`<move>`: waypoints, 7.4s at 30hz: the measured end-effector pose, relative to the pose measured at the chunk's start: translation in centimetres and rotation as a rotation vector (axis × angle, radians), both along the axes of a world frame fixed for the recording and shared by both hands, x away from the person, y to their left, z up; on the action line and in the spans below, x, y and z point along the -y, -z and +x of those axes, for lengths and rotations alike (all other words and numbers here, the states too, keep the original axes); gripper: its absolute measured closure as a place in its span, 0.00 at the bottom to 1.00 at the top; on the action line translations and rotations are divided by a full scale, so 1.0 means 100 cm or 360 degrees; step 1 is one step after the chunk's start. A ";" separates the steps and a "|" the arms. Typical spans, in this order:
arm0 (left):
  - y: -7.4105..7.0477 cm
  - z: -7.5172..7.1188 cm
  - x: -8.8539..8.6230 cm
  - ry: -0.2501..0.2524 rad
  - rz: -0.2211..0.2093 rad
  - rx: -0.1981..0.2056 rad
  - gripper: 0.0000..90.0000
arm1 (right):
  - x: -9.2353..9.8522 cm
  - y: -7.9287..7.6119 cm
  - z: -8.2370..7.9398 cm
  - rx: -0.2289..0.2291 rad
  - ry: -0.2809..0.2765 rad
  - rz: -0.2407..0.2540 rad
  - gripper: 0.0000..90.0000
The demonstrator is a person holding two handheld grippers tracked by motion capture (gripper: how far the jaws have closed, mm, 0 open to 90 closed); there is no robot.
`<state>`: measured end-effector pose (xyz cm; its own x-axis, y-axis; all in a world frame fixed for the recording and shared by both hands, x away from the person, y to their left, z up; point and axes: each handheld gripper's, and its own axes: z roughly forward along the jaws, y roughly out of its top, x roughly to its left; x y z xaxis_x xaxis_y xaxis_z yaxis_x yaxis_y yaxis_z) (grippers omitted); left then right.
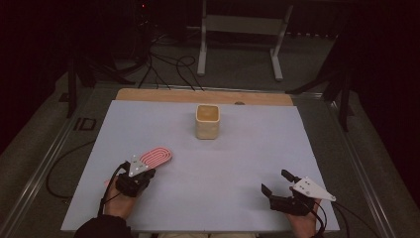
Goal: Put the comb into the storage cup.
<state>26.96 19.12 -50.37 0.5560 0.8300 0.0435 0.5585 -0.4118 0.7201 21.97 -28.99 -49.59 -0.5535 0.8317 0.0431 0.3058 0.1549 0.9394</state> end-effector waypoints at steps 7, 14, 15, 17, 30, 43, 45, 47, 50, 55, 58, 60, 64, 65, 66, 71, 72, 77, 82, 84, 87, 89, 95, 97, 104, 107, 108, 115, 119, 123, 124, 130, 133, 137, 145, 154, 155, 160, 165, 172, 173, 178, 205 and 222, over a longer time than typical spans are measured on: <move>0.001 0.001 -0.002 -0.0047 0.0008 -0.0010 1.00 | 0.000 0.000 0.000 0.0000 0.0001 -0.0004 0.09; 0.000 0.000 -0.002 -0.0026 -0.0009 -0.0004 0.97 | 0.000 0.000 0.000 -0.0001 0.0000 -0.0007 0.09; 0.000 0.000 -0.002 -0.0016 -0.0023 -0.0004 0.95 | 0.000 0.000 0.000 0.0000 0.0001 -0.0007 0.09; -0.001 -0.001 -0.002 -0.0006 -0.0039 0.0005 0.89 | 0.000 0.000 0.000 0.0000 0.0000 -0.0006 0.09; -0.034 -0.020 -0.026 -0.0155 -0.0294 0.0332 0.44 | 0.000 0.000 0.000 0.0001 -0.0007 -0.0006 0.09; -0.053 -0.036 -0.061 -0.0279 -0.0333 0.0543 0.05 | -0.002 0.000 0.000 0.0006 -0.0029 -0.0007 0.09; -0.054 -0.036 -0.065 -0.0264 -0.0331 0.0528 0.01 | -0.003 0.000 0.000 0.0007 -0.0032 -0.0004 0.09; -0.054 -0.037 -0.068 -0.0269 -0.0325 0.0526 0.00 | -0.003 0.000 0.001 0.0009 -0.0035 -0.0005 0.09; -0.053 -0.038 -0.071 -0.0275 -0.0339 0.0523 0.00 | -0.003 0.000 0.000 0.0010 -0.0038 -0.0002 0.09; -0.053 -0.038 -0.073 -0.0274 -0.0342 0.0520 0.00 | -0.004 0.000 0.001 0.0012 -0.0049 -0.0004 0.09; -0.053 -0.037 -0.073 -0.0271 -0.0351 0.0504 0.00 | -0.004 0.000 0.001 0.0013 -0.0051 -0.0008 0.09; -0.054 -0.036 -0.073 -0.0257 -0.0349 0.0473 0.00 | -0.004 0.000 0.001 0.0012 -0.0050 -0.0007 0.09; -0.055 -0.034 -0.072 -0.0248 -0.0313 0.0440 0.00 | -0.005 0.001 0.001 0.0012 -0.0049 -0.0009 0.09; -0.056 -0.034 -0.072 -0.0242 -0.0309 0.0429 0.00 | -0.005 0.001 0.001 0.0012 -0.0049 -0.0009 0.09; -0.056 -0.033 -0.072 -0.0233 -0.0298 0.0415 0.00 | -0.005 0.001 0.001 0.0008 -0.0050 -0.0010 0.09; -0.057 -0.026 -0.068 -0.0180 -0.0241 0.0323 0.00 | -0.005 0.002 0.000 0.0009 -0.0048 -0.0006 0.09; -0.057 -0.025 -0.067 -0.0170 -0.0234 0.0304 0.00 | -0.005 0.002 0.000 0.0006 -0.0046 -0.0003 0.09; -0.057 -0.019 -0.063 -0.0117 -0.0177 0.0233 0.00 | -0.004 0.002 0.000 0.0004 -0.0036 -0.0003 0.09; -0.057 -0.010 -0.062 -0.0089 -0.0111 0.0128 0.00 | -0.005 0.002 0.000 0.0006 -0.0043 -0.0003 0.09; -0.057 -0.006 -0.062 -0.0080 -0.0082 0.0102 0.00 | -0.005 0.002 0.000 0.0004 -0.0044 -0.0003 0.09; -0.057 0.000 -0.060 -0.0073 -0.0035 0.0068 0.00 | -0.004 0.002 0.000 0.0004 -0.0042 -0.0005 0.09; -0.056 0.005 -0.060 -0.0057 -0.0009 0.0044 0.00 | -0.004 0.002 0.000 0.0003 -0.0041 0.0000 0.09; -0.051 0.017 -0.056 -0.0033 0.0033 -0.0031 0.00 | -0.005 0.003 0.001 0.0001 -0.0040 -0.0003 0.09; -0.050 0.020 -0.055 -0.0022 0.0056 -0.0051 0.00 | -0.005 0.003 0.001 0.0002 -0.0042 -0.0003 0.09; -0.044 0.032 -0.048 0.0017 0.0136 -0.0140 0.00 | -0.004 0.003 0.001 -0.0001 -0.0035 0.0006 0.09; -0.041 0.034 -0.047 0.0024 0.0148 -0.0167 0.00 | -0.004 0.002 0.000 -0.0002 -0.0035 0.0006 0.09; -0.039 0.035 -0.046 0.0031 0.0169 -0.0187 0.00 | -0.004 0.002 0.000 -0.0002 -0.0037 0.0006 0.09; -0.035 0.039 -0.044 0.0053 0.0210 -0.0240 0.00 | -0.003 0.003 0.000 0.0000 -0.0035 0.0006 0.09; -0.032 0.041 -0.043 0.0058 0.0215 -0.0259 0.00 | -0.004 0.002 0.000 -0.0001 -0.0033 0.0007 0.09; -0.029 0.044 -0.040 0.0068 0.0221 -0.0289 0.00 | -0.003 0.002 0.000 -0.0002 -0.0032 0.0009 0.09; -0.026 0.045 -0.039 0.0075 0.0226 -0.0313 0.00 | -0.003 0.002 0.000 -0.0002 -0.0032 0.0009 0.09; -0.019 0.049 -0.034 0.0098 0.0241 -0.0381 0.01 | -0.003 0.003 0.000 -0.0006 -0.0034 0.0007 0.09; -0.017 0.050 -0.032 0.0104 0.0252 -0.0400 0.01 | -0.003 0.003 0.000 -0.0002 -0.0034 0.0007 0.09; -0.013 0.051 -0.029 0.0114 0.0261 -0.0436 0.04 | -0.003 0.002 0.000 -0.0003 -0.0034 0.0009 0.09; -0.010 0.050 -0.026 0.0125 0.0269 -0.0523 0.17 | -0.003 0.002 0.000 -0.0003 -0.0036 0.0007 0.09; -0.009 0.050 -0.025 0.0062 0.0358 -0.0611 0.40 | -0.003 0.003 0.000 -0.0005 -0.0040 0.0005 0.09; -0.009 0.050 -0.025 0.0062 0.0358 -0.0611 0.40 | -0.003 0.003 0.000 -0.0005 -0.0040 0.0005 0.09; -0.012 0.051 -0.022 0.0105 0.0379 -0.0669 0.61 | -0.004 0.003 0.001 -0.0011 -0.0041 0.0003 0.09; -0.014 0.052 -0.020 0.0120 0.0417 -0.0696 0.69 | -0.004 0.003 0.001 -0.0012 -0.0040 0.0000 0.09; -0.016 0.056 -0.020 0.0130 0.0457 -0.0774 0.75 | -0.003 0.003 0.001 -0.0017 -0.0039 -0.0004 0.09; -0.016 0.056 -0.019 0.0130 0.0468 -0.0787 0.75 | -0.004 0.004 0.001 -0.0022 -0.0040 -0.0004 0.09; -0.017 0.061 -0.017 0.0158 0.0521 -0.0836 0.76 | -0.004 0.004 0.001 -0.0029 -0.0042 -0.0007 0.09; -0.018 0.057 -0.020 0.0119 0.0415 -0.0764 0.78 | -0.006 0.005 0.002 -0.0041 -0.0050 -0.0022 0.09; -0.031 0.052 -0.016 0.0119 0.0241 -0.0597 0.79 | -0.005 0.006 0.003 -0.0039 -0.0048 -0.0023 0.09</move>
